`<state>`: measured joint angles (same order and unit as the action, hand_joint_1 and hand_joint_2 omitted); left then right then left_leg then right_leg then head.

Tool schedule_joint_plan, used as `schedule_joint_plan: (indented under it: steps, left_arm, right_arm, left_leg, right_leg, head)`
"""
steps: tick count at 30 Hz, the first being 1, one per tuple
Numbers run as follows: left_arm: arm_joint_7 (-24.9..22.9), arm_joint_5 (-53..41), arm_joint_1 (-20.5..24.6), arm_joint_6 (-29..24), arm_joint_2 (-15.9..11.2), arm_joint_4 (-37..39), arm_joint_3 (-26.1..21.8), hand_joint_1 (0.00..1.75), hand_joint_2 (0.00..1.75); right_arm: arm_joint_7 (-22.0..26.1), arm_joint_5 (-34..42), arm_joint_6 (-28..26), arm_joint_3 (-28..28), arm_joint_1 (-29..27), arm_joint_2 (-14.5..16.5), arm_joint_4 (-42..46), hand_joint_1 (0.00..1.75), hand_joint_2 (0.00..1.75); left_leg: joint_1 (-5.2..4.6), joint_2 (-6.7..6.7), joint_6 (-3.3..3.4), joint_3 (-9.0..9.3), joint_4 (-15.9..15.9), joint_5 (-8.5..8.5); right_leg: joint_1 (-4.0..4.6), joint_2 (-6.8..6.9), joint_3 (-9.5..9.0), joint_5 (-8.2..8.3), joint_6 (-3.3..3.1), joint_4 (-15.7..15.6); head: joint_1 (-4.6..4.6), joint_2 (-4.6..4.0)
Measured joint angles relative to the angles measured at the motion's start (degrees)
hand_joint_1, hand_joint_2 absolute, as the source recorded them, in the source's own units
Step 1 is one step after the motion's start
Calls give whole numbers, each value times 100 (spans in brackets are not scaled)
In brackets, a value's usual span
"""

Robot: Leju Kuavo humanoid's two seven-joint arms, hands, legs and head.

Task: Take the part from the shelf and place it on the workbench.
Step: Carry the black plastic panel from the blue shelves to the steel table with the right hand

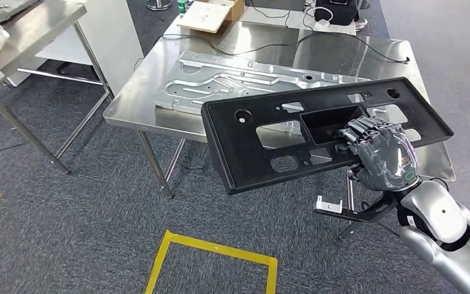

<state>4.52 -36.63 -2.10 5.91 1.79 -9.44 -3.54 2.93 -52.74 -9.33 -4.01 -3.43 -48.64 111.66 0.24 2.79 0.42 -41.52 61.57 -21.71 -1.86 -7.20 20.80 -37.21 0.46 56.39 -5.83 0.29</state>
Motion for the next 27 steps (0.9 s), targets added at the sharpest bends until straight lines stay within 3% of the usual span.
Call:
schedule_joint_plan:
  steps: [2,3,5,6,8,9,10,11,12,13,14,15,16,17,18,19,20,21,22,23,25,26,27]
  left_arm:
    - [3,0,50,2,-2,2,-1,0,175]
    - [6,0,70,4,-1,-2,-1,0,175]
    - [12,-1,71,13,2,-4,-1,0,175]
    - [13,0,64,16,1,-4,-1,0,175]
    - [16,3,57,24,0,-4,-1,0,175]
    - [17,5,56,27,0,-4,-1,0,175]
    - [19,7,52,30,0,-4,-1,0,175]
    - [19,9,42,30,0,-4,-1,0,175]
    - [19,10,13,31,3,-3,-1,0,175]
    - [19,10,-5,39,16,14,-1,0,175]
    - [19,12,-9,43,28,29,-3,0,175]
    - [17,14,0,47,39,38,-4,0,175]
    - [18,15,35,50,48,40,-5,0,175]
    - [19,18,72,45,45,25,-7,0,175]
    - [18,19,97,45,44,12,-8,0,175]
    - [19,21,117,45,45,5,-8,0,175]
    - [19,30,134,44,49,3,-9,0,175]
    - [15,37,136,42,53,4,-9,0,175]
    - [11,44,136,40,56,4,-10,0,175]
    - [7,48,130,38,56,4,-13,0,175]
    - [-3,46,95,33,49,4,-22,0,175]
    - [-4,46,70,31,45,4,-26,0,175]
    - [-1,45,44,31,43,5,-28,0,175]
  right_arm:
    - [-1,0,0,3,1,-9,-4,175,175]
    - [-2,1,0,0,7,-18,-4,175,175]
    - [-6,2,0,-1,34,-25,-9,175,175]
    - [-7,2,0,3,37,-23,-16,175,175]
    - [-9,2,0,14,32,-21,-30,175,175]
    - [-11,2,0,19,28,-21,-36,175,175]
    - [-14,2,0,20,24,-21,-40,175,175]
    - [-17,2,0,20,18,-21,-43,175,175]
    - [-22,2,1,21,12,-21,-45,175,175]
    - [-30,2,0,24,-3,-21,-51,175,175]
    - [-45,-14,3,34,-10,-21,-58,175,175]
    - [-70,-54,-3,42,-9,-33,-58,175,175]
    - [-102,-125,-20,43,-3,-51,-57,175,175]
    - [-137,-216,-49,32,12,-73,-52,175,175]
    - [-180,-315,-85,12,16,-92,-45,175,175]
    - [-228,-407,-106,-4,21,-97,-50,175,175]
    - [-279,-477,-99,-9,23,-90,-63,175,175]
    - [-326,-532,-69,3,24,-74,-83,175,175]
    - [-364,-565,-30,25,33,-58,-108,175,175]
    - [-389,-582,1,48,37,-39,-135,175,175]
    - [-417,-596,26,85,46,-8,-183,175,175]
    - [-430,-599,42,99,56,10,-205,175,175]
    - [-447,-601,69,118,68,30,-231,175,175]
  left_leg:
    - [-18,-104,110,163,-67,-100]
    - [-12,-156,158,288,-156,-163]
    - [-6,-239,230,605,-365,-293]
    - [-11,-275,250,788,-468,-370]
    - [-34,-345,265,1201,-667,-543]
    - [-47,-387,267,1433,-764,-645]
    - [-63,-434,264,1681,-857,-757]
    - [-82,-490,262,1933,-943,-878]
    - [-96,-548,262,2153,-1028,-1004]
    - [-115,-612,258,2365,-1078,-1136]
    - [-135,-668,238,2514,-1136,-1254]
    - [-137,-728,207,2632,-1202,-1349]
    - [-141,-777,170,2730,-1222,-1391]
    - [-142,-810,126,2759,-1173,-1355]
    - [-129,-778,99,2701,-932,-1252]
    - [-124,-674,74,2513,-511,-1104]
    - [-108,-540,42,2211,10,-1013]
    - [-80,-399,18,1846,503,-1030]
    - [-54,-318,-14,1493,848,-1198]
    - [-30,-287,-45,1181,1029,-1472]
    - [-6,-284,-97,716,957,-1940]
    - [-2,-285,-110,541,758,-1922]
    - [0,-284,-107,394,473,-1632]
  right_leg:
    - [-7,-48,-4,131,63,98]
    - [-7,59,132,323,78,368]
    - [22,399,640,611,98,1146]
    - [40,567,931,581,105,1478]
    - [66,660,1408,110,101,1714]
    - [78,667,1588,-148,88,1652]
    - [95,676,1730,-288,64,1484]
    - [125,706,1836,-184,19,1217]
    - [169,795,1919,228,-55,868]
    - [246,922,1998,881,-134,529]
    - [327,1041,2032,1430,-211,283]
    - [391,1123,2045,1811,-273,153]
    - [436,1127,2027,1918,-307,132]
    - [437,1069,1950,1792,-338,148]
    - [416,1007,1857,1704,-364,129]
    - [386,954,1726,1616,-389,77]
    - [352,908,1567,1536,-410,4]
    - [319,874,1397,1453,-419,-81]
    - [285,832,1217,1365,-414,-160]
    - [252,785,1032,1273,-395,-231]
    - [176,703,656,1076,-331,-340]
    - [143,671,474,968,-292,-371]
    - [120,639,302,850,-251,-384]
  head:
    - [2,1]
    - [2,1]
    - [-1,2]
    - [-5,2]
    - [-5,2]
    - [-6,2]
    - [-6,2]
    - [-8,2]
    - [-9,2]
    - [3,0]
    - [12,-1]
    - [16,-2]
    - [22,-2]
    - [17,0]
    - [14,1]
    - [22,2]
    - [26,1]
    - [30,2]
    - [35,1]
    - [34,1]
    - [35,0]
    - [36,0]
    - [36,0]
